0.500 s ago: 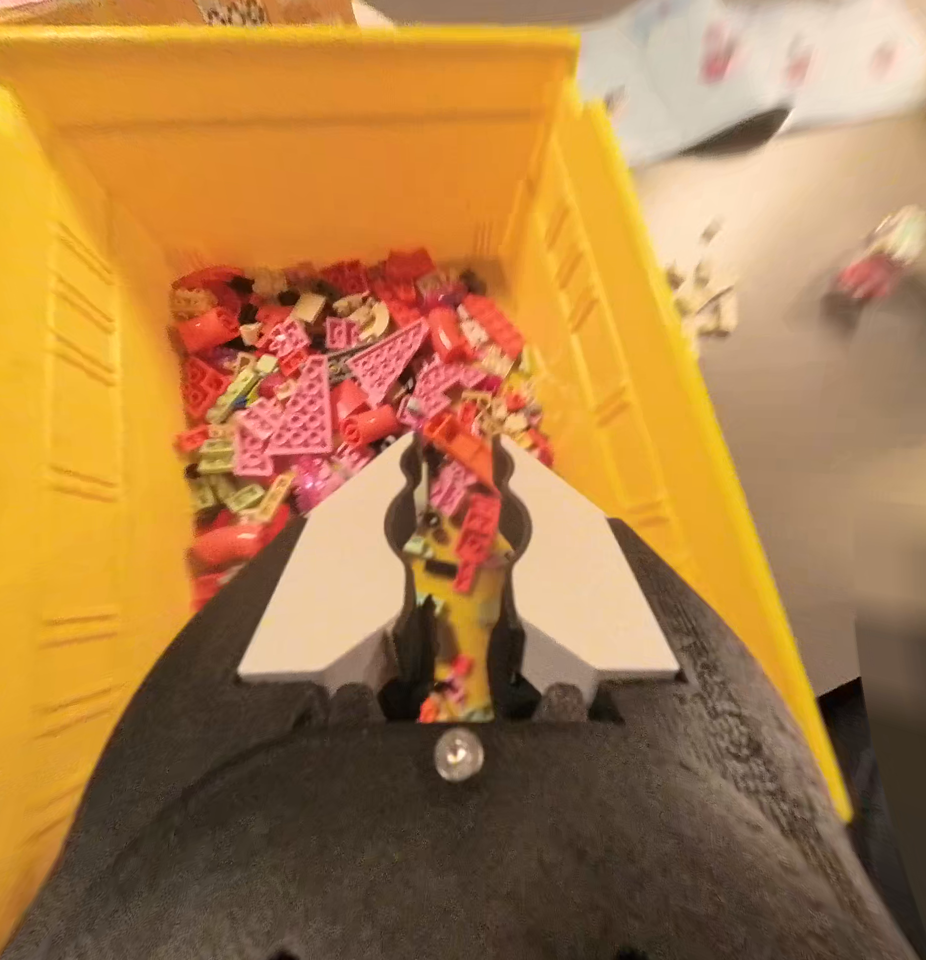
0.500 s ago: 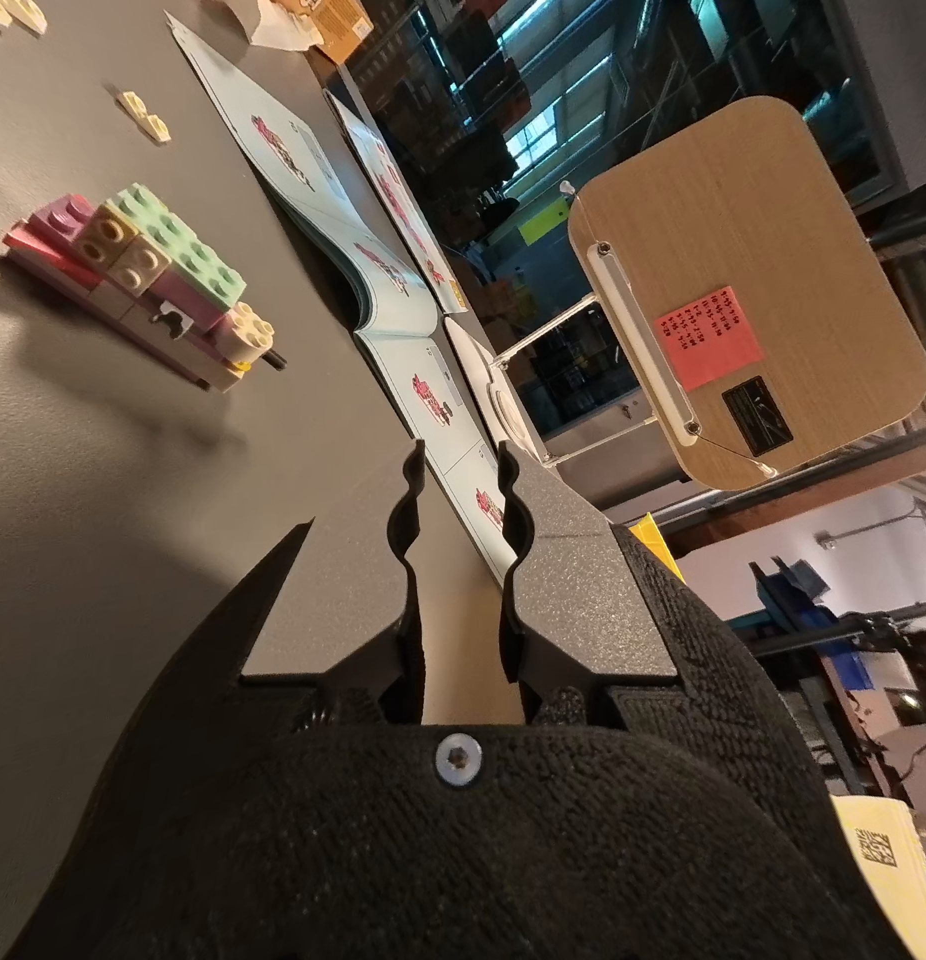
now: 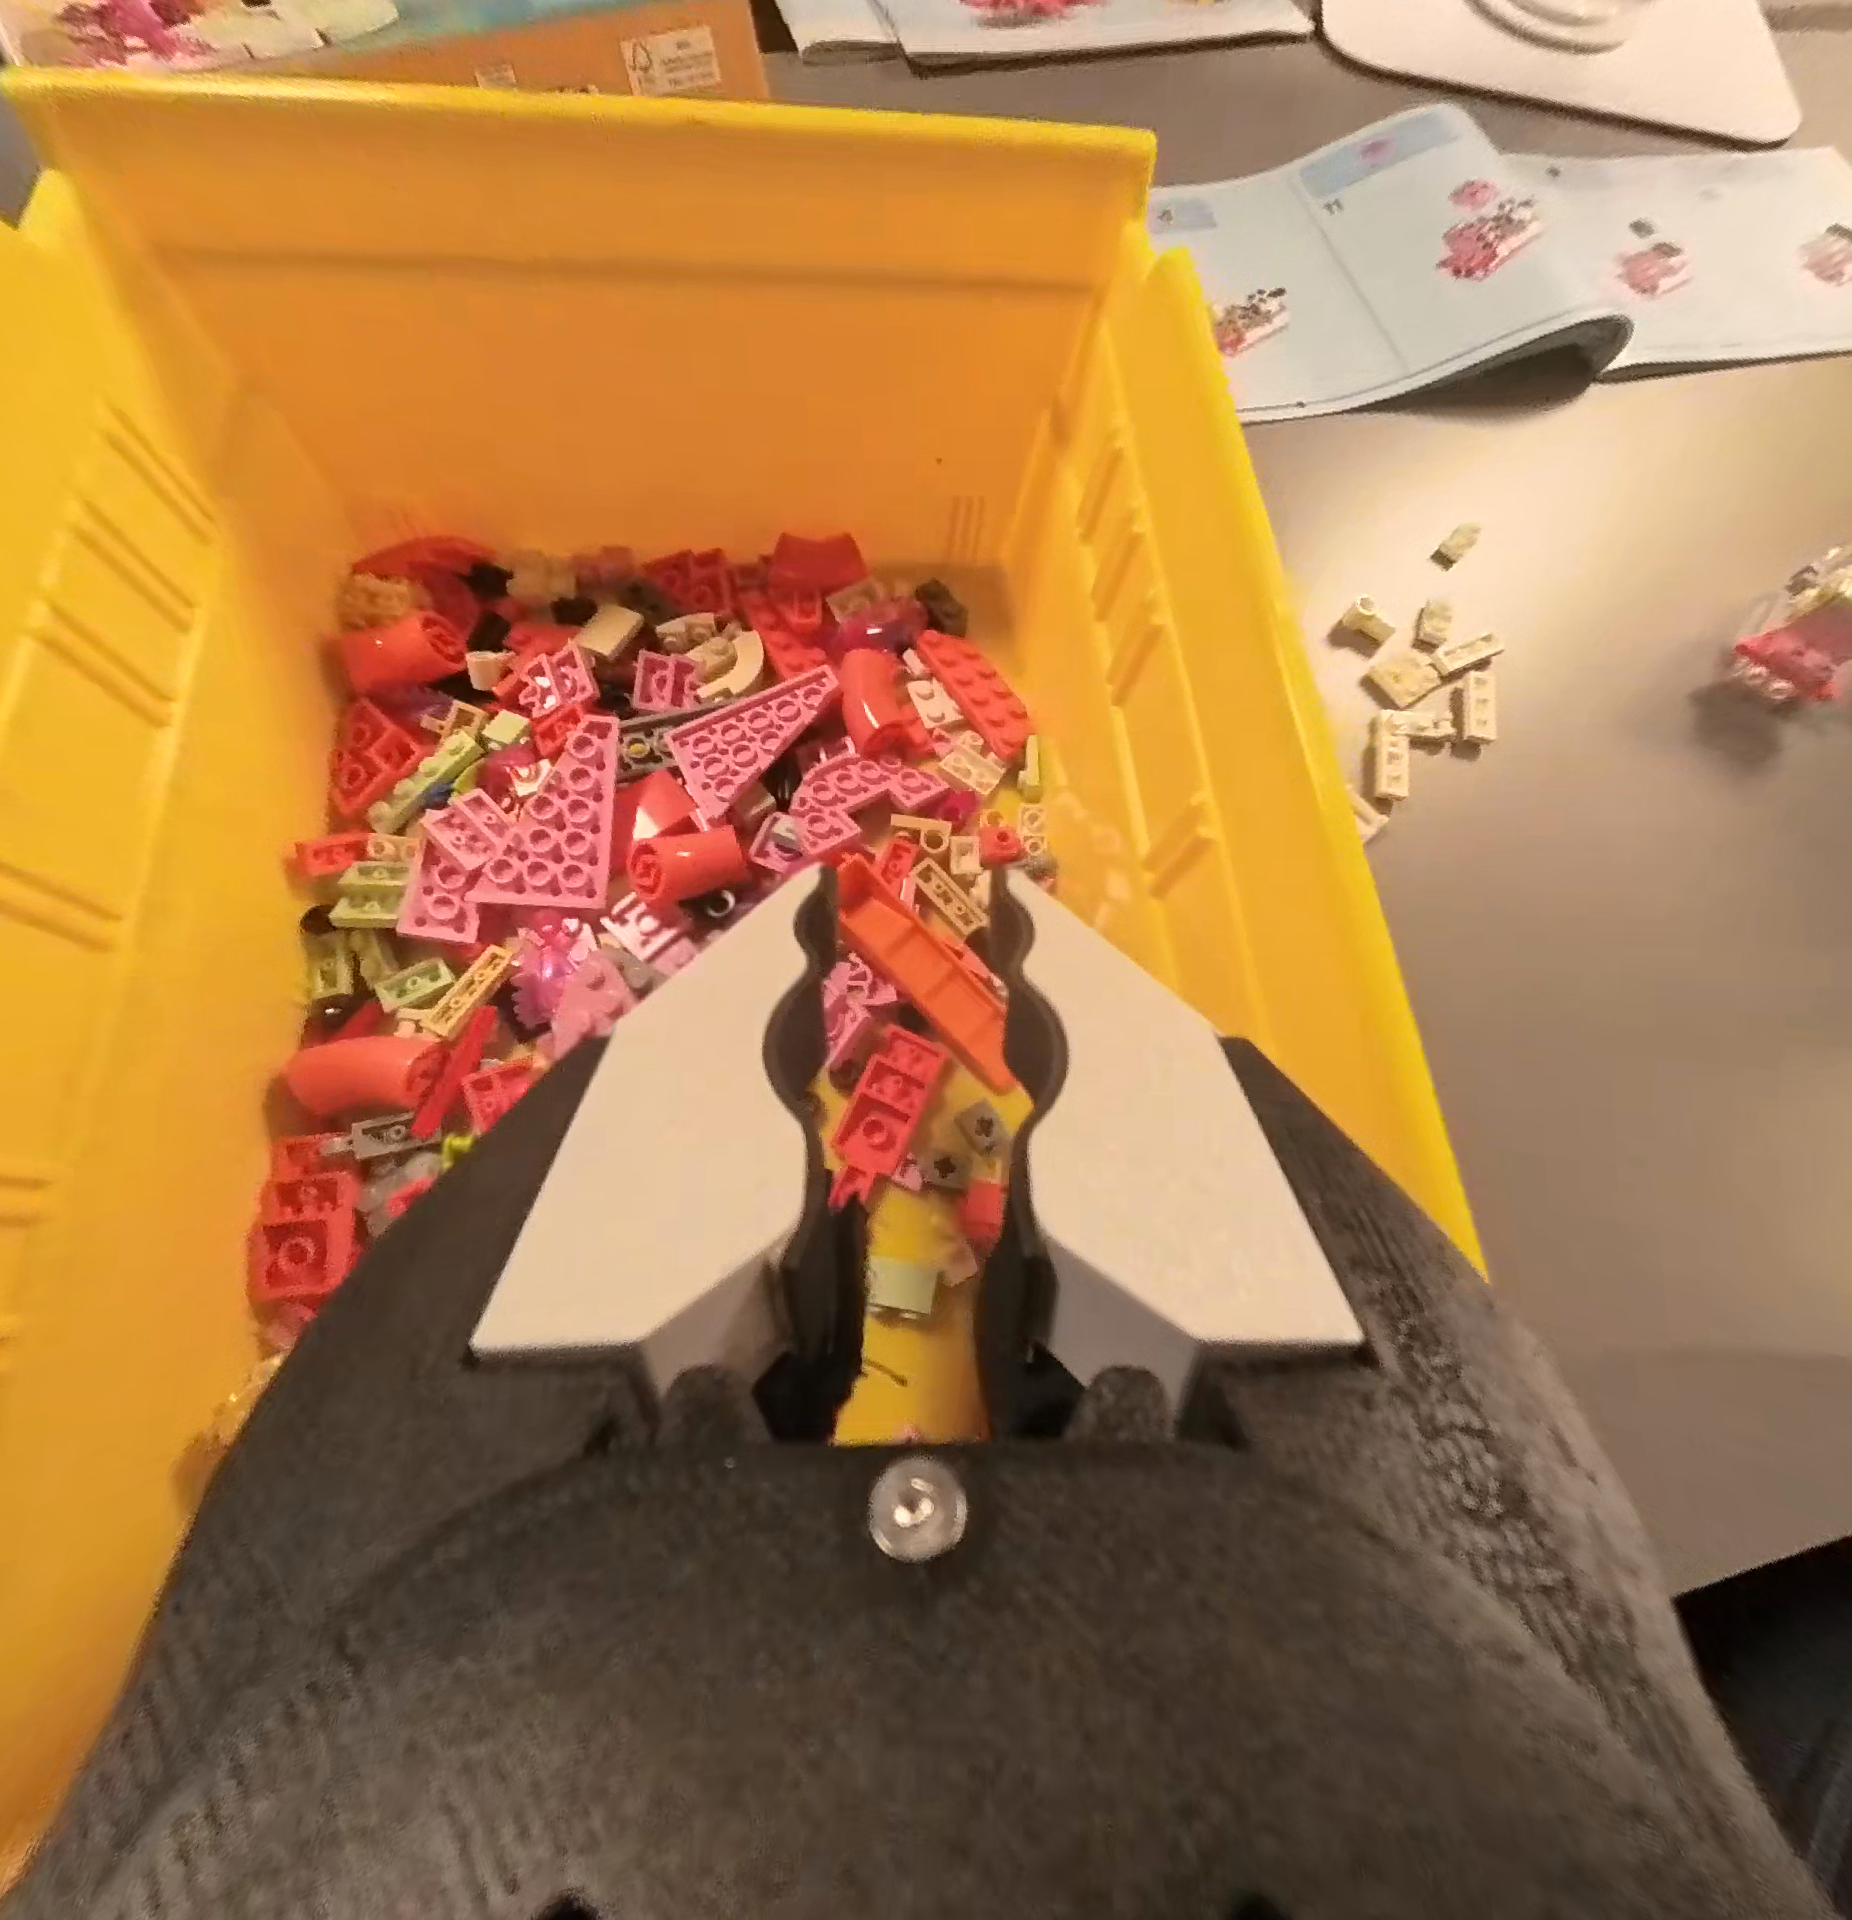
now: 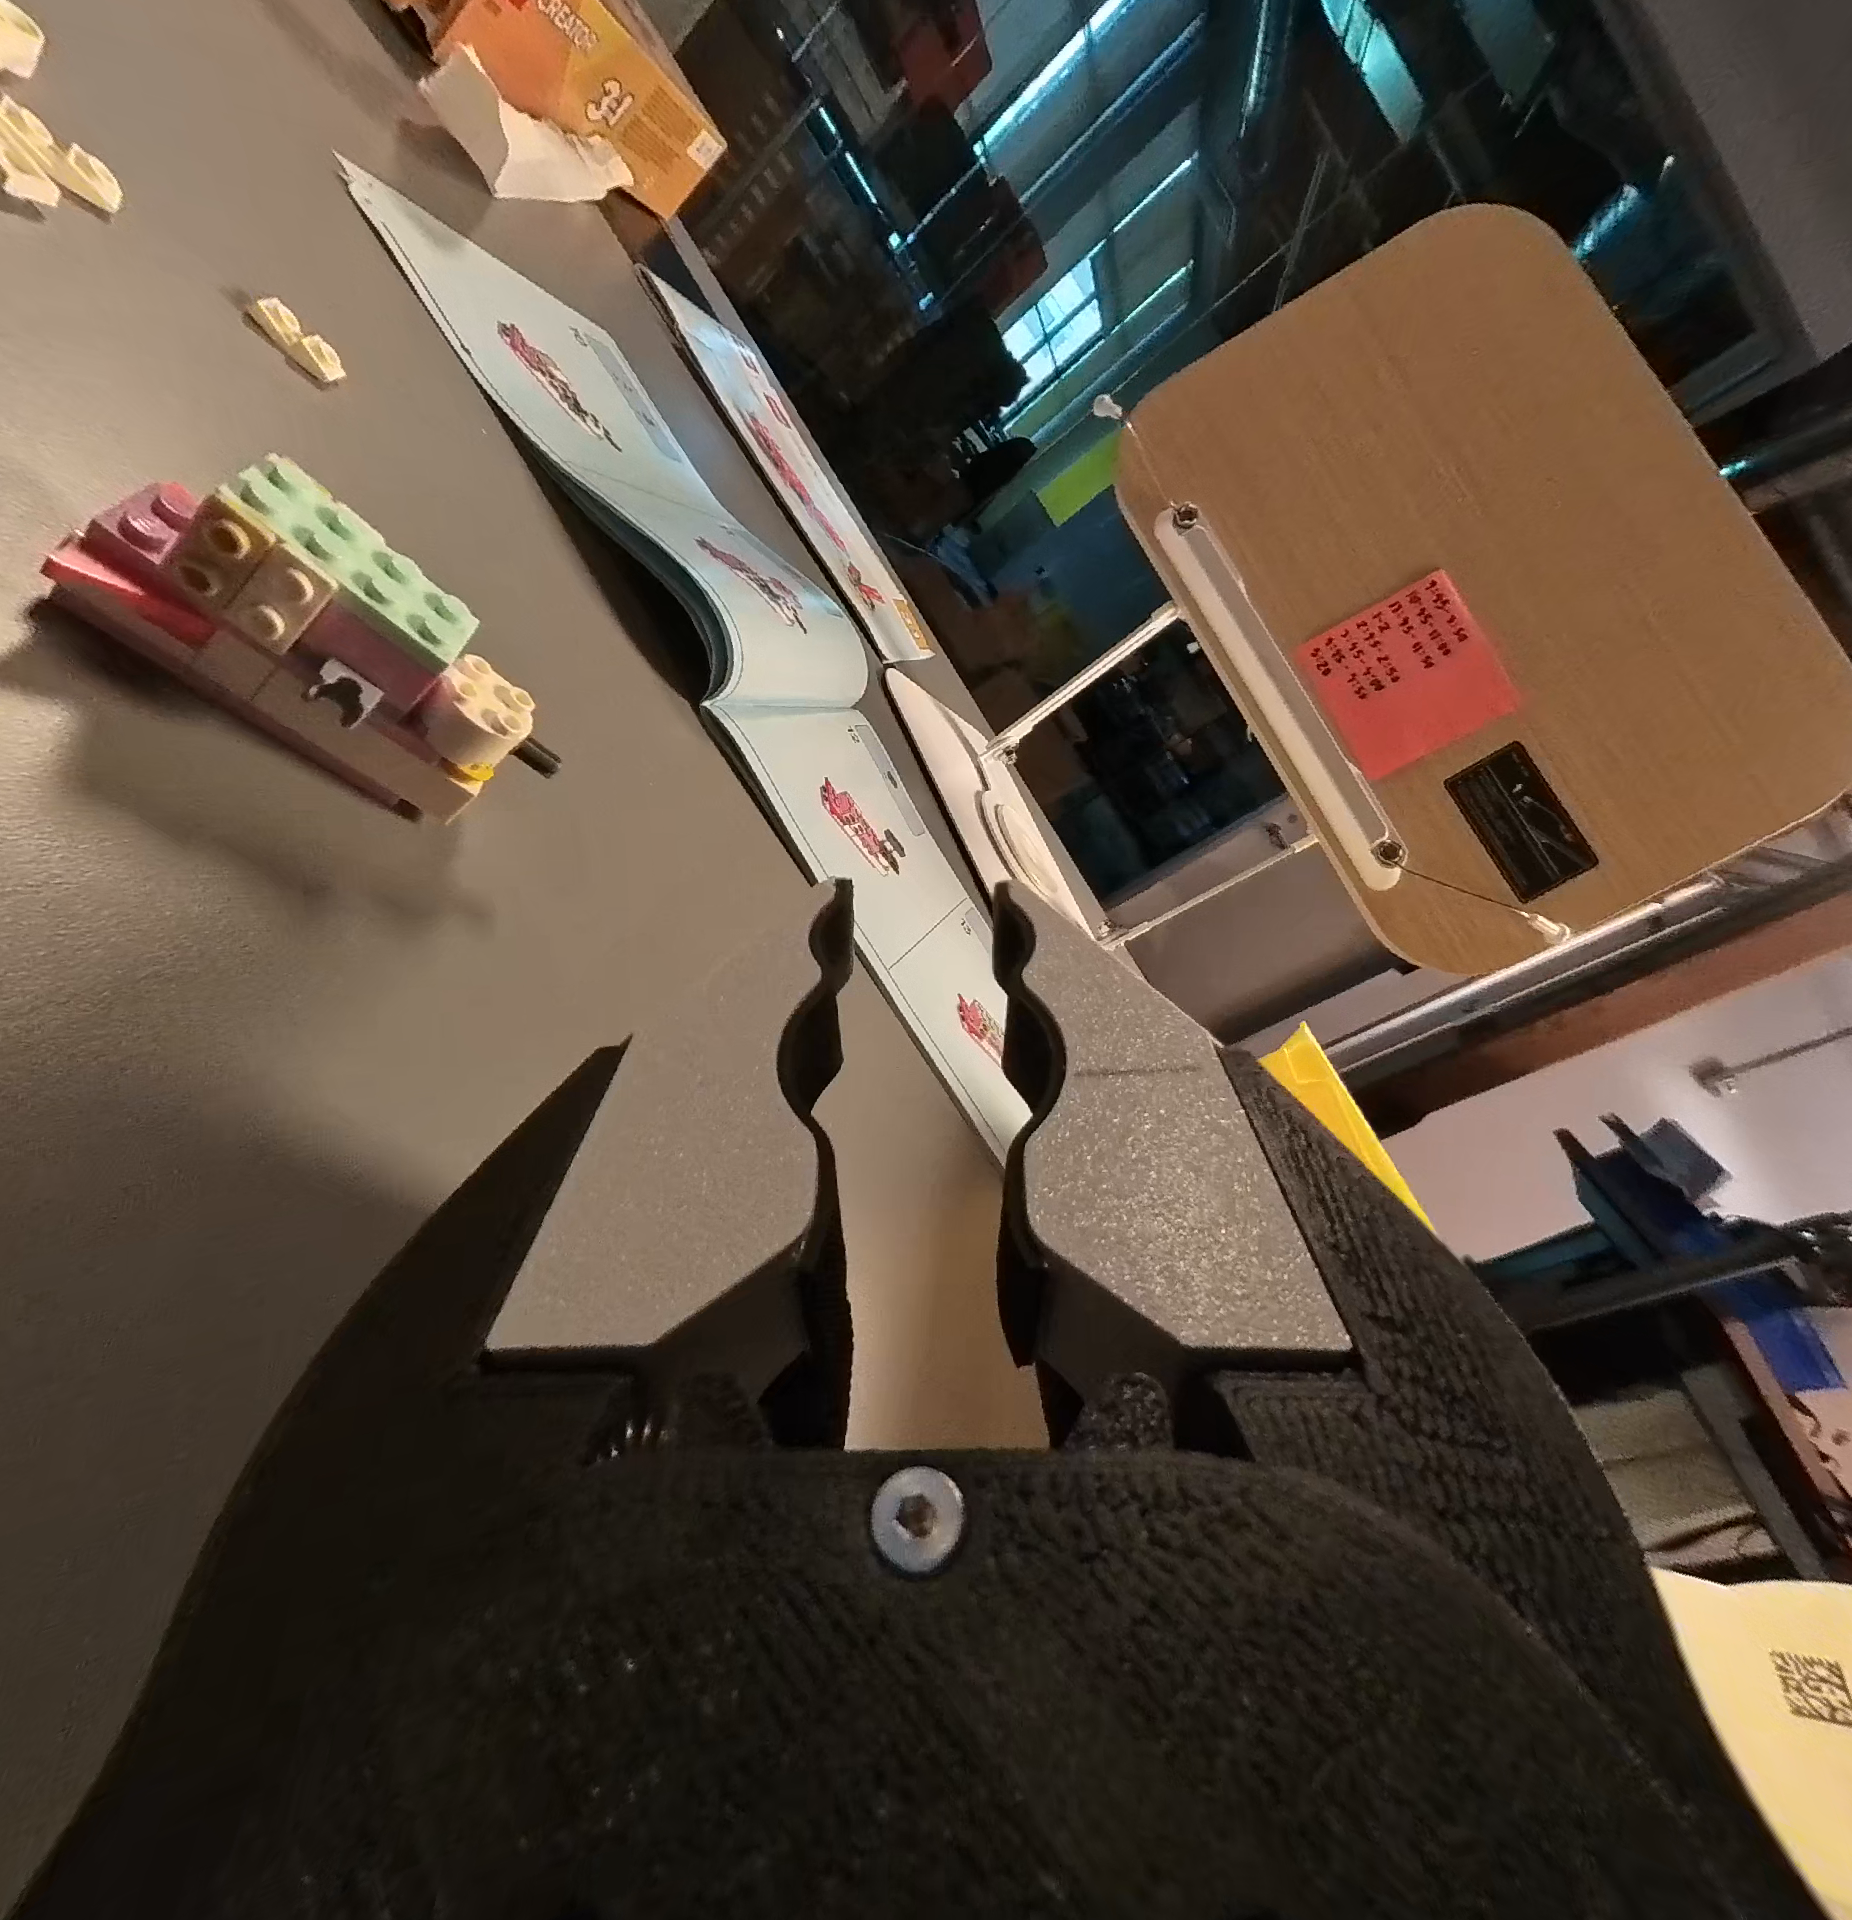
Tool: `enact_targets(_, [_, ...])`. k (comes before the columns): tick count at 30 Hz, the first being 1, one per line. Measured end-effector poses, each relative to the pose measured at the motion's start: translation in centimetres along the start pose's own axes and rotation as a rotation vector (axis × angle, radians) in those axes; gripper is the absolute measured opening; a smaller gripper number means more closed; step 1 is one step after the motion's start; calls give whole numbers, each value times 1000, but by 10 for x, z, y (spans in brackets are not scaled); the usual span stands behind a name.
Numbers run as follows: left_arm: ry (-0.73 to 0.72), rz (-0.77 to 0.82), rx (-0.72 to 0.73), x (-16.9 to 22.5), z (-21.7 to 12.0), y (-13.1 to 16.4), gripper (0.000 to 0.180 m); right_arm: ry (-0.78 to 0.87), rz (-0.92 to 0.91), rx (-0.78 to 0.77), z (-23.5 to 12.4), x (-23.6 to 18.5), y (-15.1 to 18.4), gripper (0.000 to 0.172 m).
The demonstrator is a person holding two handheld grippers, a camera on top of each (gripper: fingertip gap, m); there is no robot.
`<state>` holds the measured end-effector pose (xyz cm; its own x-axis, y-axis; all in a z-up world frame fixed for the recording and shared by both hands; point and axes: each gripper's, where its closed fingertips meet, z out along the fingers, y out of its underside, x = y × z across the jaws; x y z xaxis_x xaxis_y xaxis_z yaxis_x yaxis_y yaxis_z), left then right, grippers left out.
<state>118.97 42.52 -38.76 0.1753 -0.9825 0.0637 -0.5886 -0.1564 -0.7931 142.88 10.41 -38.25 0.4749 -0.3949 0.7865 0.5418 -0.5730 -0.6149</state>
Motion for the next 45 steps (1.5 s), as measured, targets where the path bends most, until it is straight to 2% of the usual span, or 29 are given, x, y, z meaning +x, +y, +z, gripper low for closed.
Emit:
enact_targets(3, [0,-8,11,6,0,-1,30,-10,2,7,0,-1,-1,24])
enact_targets(9, [121,-125,15,25,1,-2,32,-28,-6,23,0,-6,-4,24])
enact_targets(35, [145,-193,56,61,8,-11,10,-37,44,46,-5,-6,-9,24])
enact_targets(45, [171,-214,95,70,10,-19,10,-33,40,47,-5,-5,-9,24])
